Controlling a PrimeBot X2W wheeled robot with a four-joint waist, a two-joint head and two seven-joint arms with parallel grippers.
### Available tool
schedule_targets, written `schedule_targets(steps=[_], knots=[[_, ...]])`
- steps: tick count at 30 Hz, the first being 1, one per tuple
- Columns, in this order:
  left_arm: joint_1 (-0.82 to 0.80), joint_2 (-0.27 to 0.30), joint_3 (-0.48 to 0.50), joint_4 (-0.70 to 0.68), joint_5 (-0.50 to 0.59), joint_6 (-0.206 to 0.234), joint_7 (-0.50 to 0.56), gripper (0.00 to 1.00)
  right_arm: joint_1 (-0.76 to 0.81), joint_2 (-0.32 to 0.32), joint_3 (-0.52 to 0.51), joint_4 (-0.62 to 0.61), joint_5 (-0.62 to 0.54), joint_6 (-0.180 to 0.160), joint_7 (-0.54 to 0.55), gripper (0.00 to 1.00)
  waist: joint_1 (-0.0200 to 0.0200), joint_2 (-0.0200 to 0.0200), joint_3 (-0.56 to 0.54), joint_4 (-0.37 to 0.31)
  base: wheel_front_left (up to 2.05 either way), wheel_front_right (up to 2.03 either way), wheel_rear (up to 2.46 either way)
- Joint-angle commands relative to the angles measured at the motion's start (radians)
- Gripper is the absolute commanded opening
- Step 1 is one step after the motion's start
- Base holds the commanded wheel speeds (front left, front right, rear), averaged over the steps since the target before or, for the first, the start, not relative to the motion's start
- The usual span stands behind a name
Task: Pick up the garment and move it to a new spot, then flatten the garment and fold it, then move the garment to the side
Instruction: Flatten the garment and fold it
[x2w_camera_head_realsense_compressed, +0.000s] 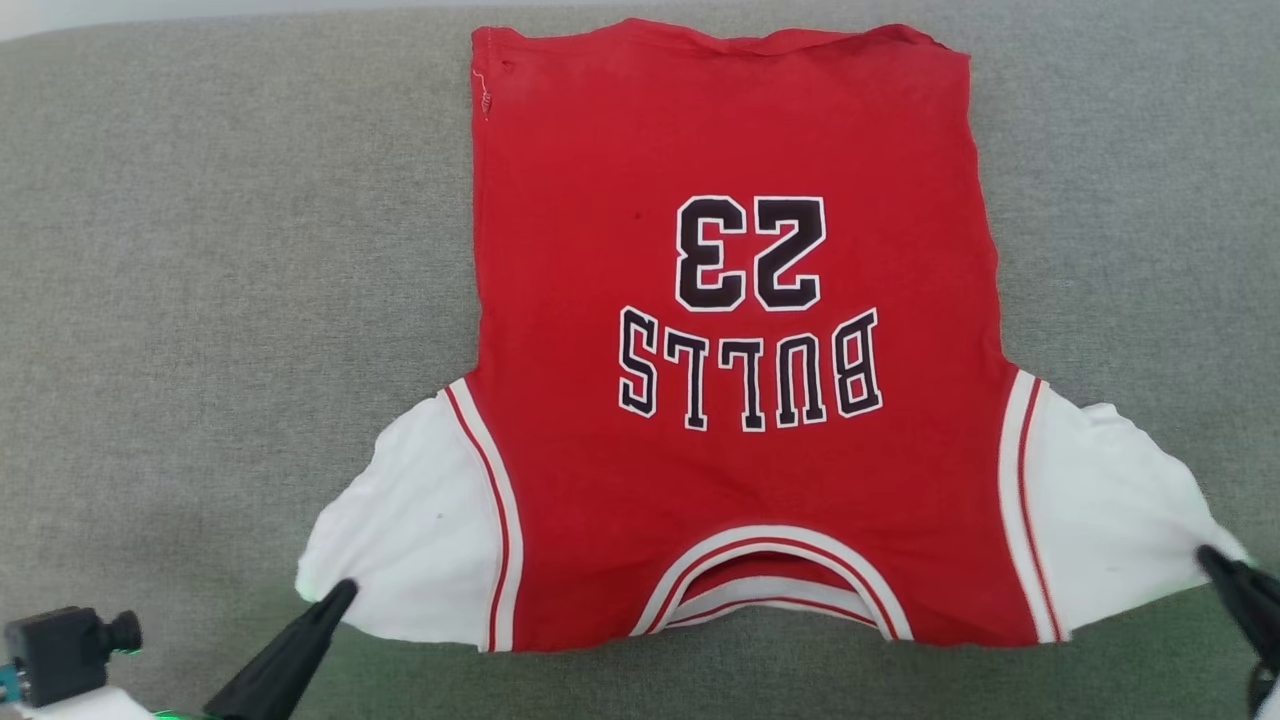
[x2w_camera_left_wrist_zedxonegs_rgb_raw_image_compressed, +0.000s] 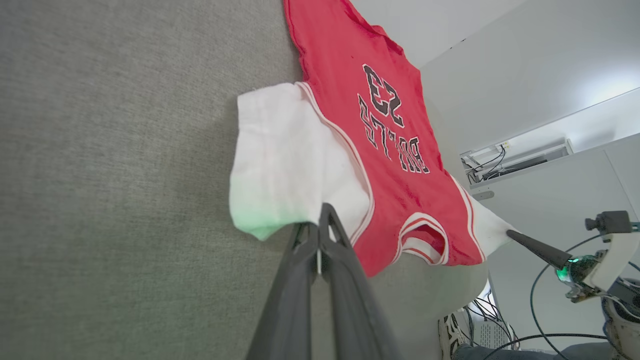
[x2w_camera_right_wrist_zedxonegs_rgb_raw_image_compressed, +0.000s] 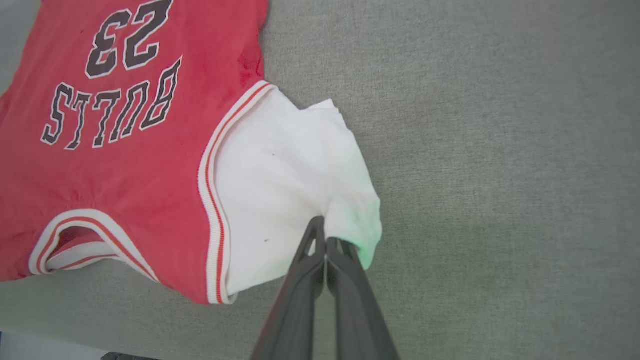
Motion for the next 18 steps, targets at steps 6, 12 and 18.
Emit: schedule_targets(steps=[6,12,18], knots=[[-0.042,-0.061,-0.012,0.034,0.002,-0.007,0.01,0.0,-0.064,-0.049,0.093,0.103,-0.011,-0.001,0.022,0.0,0.0,-0.0001,0.013,-0.011,0.0,0.0,0.0],[-0.099,-0.122,-0.042,0.089,0.006,-0.014,0.036,0.0,-0.101,-0.085,0.16,0.232,-0.034,-0.001,-0.012,0.0,0.0,-0.0001,0.041,-0.005,0.0,0.0,0.0],[-0.133,-0.148,-0.063,0.138,0.024,-0.016,0.05,0.0,-0.122,-0.109,0.214,0.326,-0.06,-0.001,-0.07,0.0,0.0,-0.0001,0.056,-0.005,0.0,0.0,0.0]])
